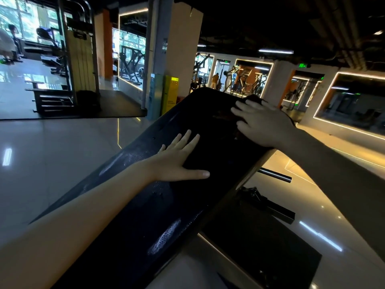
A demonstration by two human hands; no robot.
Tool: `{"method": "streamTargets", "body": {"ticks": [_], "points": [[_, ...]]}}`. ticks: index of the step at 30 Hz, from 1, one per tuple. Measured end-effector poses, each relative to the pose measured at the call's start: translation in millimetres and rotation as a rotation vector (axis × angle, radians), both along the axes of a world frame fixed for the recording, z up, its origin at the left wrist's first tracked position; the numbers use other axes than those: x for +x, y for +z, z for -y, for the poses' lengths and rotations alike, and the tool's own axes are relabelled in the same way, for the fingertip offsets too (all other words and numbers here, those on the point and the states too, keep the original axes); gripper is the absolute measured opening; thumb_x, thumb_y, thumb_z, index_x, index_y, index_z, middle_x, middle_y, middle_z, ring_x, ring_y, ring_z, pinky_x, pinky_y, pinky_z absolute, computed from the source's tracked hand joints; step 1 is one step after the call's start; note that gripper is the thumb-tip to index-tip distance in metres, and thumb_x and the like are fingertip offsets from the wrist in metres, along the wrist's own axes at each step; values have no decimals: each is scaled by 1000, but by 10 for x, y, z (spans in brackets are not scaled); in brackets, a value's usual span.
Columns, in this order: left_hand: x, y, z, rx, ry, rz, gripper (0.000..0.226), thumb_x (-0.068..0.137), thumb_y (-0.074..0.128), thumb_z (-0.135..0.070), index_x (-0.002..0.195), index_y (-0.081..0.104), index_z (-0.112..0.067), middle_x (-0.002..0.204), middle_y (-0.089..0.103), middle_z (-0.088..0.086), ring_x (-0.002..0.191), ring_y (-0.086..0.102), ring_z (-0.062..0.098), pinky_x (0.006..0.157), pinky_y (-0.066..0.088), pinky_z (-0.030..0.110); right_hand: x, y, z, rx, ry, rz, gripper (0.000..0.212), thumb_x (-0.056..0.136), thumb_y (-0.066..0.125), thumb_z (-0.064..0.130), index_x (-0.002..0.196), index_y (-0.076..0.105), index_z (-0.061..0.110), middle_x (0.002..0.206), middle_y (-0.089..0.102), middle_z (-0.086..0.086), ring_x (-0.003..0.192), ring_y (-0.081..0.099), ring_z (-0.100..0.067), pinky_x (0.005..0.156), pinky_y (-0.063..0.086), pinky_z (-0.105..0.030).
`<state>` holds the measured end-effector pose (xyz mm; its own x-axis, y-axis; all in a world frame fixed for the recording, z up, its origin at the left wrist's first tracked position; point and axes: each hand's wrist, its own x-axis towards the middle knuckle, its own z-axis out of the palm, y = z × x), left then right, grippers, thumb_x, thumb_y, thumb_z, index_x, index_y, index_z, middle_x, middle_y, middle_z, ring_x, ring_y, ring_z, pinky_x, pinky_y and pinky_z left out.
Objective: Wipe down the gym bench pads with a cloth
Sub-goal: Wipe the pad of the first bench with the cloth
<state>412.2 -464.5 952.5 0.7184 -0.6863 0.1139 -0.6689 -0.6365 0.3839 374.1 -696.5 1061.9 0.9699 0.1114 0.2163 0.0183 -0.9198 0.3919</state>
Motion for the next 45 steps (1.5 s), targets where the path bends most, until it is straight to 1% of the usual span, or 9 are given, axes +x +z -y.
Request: {"method": "streamTargets", "body": {"ticks": [6, 9, 12, 18, 27, 31, 36, 41, 45], "points": [[-18, -26, -9, -34, 4, -17, 114, 65, 45, -80, 151, -15, -35, 157, -27, -8, 144, -23, 13, 118, -6, 53, -321, -424, -278, -19, 108, 20, 58, 101, 13, 41, 154, 15, 19, 162, 5, 1, 149, 1, -16, 118, -3, -33], [21, -39, -60, -31, -28, -36, 121, 63, 52, -86, 150, -15, -36, 157, -27, -8, 144, -24, 12, 119, -4, 54, -527, -647, -338, -7, 275, 84, 69, 90, 14, 43, 146, 40, 11, 154, 34, -8, 144, 29, -24, 116, 11, -36], [39, -5, -83, -23, -56, -61, 130, 57, 62, -83, 151, -14, -36, 157, -27, -7, 144, -24, 13, 119, 0, 56, -596, -767, -266, -19, 375, 59, 58, 92, 28, 37, 137, 52, 8, 145, 48, -10, 136, 42, -25, 113, 20, -36], [39, 64, -73, 5, -61, -96, 131, 54, 66, -71, 151, -14, -34, 157, -27, -7, 144, -24, 14, 119, 2, 55, -466, -379, -88, 5, 324, 9, 74, 85, 7, 50, 150, 30, 21, 157, 27, 5, 145, 21, -9, 113, 3, -23], [67, 43, -53, 28, -51, -79, 134, 52, 65, -75, 150, -16, -33, 156, -29, -6, 144, -24, 17, 118, 4, 58, -170, -133, -87, 27, 21, 83, 52, 105, 22, 31, 154, 15, 17, 162, 6, 0, 149, 4, -12, 118, 0, -28], [94, 24, -52, 9, -58, -93, 143, 45, 67, -83, 151, -16, -32, 156, -29, -5, 144, -24, 18, 118, 4, 59, -393, -533, -388, 12, 142, 63, 53, 104, 23, 35, 153, 19, 15, 162, 11, -2, 149, 7, -14, 118, 0, -29], [74, 16, -70, 17, -70, -81, 144, 44, 68, -82, 150, -16, -33, 157, -28, -4, 144, -24, 17, 119, 2, 57, -627, -839, -513, 16, 320, 39, 62, 94, 22, 38, 140, 47, 6, 149, 41, -12, 141, 35, -23, 114, 14, -34], [72, 84, -94, 71, -91, -111, 143, 45, 71, -69, 149, -19, -33, 155, -32, -4, 142, -27, 17, 120, 0, 48, -546, -516, -347, -28, 307, -36, 66, 92, 13, 46, 150, 31, 19, 158, 25, 4, 146, 17, -8, 114, -1, -24], [91, 105, -92, 106, -83, -121, 144, 44, 72, -69, 149, -20, -33, 154, -34, -5, 142, -27, 19, 120, 3, 51, -320, -146, -116, -10, 138, 17, 56, 102, 21, 40, 153, 21, 18, 161, 14, 2, 148, 9, -10, 117, 1, -28]]}}
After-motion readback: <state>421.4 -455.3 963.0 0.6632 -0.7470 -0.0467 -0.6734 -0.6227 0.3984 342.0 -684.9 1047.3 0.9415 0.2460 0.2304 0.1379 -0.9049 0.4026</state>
